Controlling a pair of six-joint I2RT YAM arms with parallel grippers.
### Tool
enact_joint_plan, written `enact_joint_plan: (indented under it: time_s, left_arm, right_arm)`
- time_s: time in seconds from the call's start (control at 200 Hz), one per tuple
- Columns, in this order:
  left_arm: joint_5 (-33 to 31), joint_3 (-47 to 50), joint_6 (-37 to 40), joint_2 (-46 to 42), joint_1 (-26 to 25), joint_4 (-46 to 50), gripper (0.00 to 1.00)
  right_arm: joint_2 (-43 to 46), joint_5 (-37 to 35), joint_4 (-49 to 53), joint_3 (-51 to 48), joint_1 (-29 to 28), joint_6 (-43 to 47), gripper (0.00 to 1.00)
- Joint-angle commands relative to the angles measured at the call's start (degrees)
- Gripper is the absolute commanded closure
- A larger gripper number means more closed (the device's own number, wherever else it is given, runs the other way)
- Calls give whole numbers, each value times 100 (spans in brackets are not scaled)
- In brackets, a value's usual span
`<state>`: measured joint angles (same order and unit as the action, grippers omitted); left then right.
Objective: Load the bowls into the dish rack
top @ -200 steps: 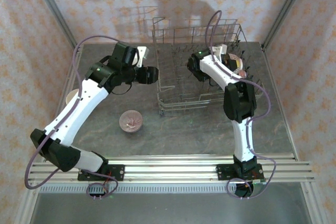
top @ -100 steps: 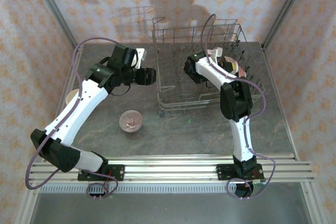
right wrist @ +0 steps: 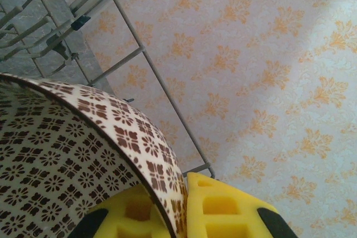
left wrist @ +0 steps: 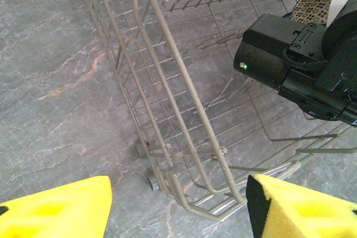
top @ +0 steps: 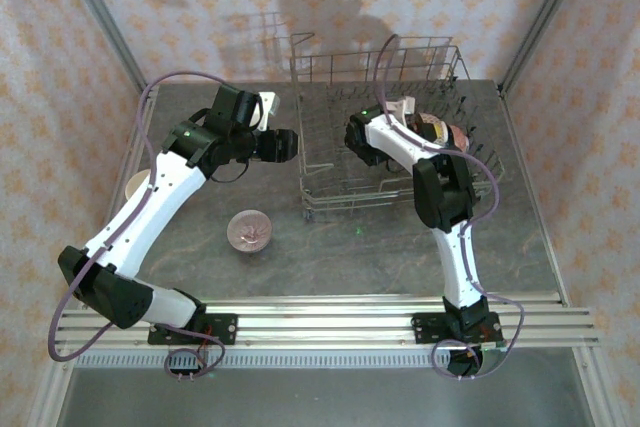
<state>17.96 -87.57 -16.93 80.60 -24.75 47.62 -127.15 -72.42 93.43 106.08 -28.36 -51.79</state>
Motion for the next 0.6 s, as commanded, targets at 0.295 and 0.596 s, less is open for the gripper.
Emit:
enact_joint_plan:
  time_s: [0.295, 0.596]
  left_arm:
    - [-54, 73, -76, -140, 23, -169, 34]
    - [-27, 161, -65, -175, 23, -227, 34]
  right_arm:
    - [-363, 501, 853, 150, -170, 12, 100]
    - [-510, 637, 852, 22, -195, 67, 100]
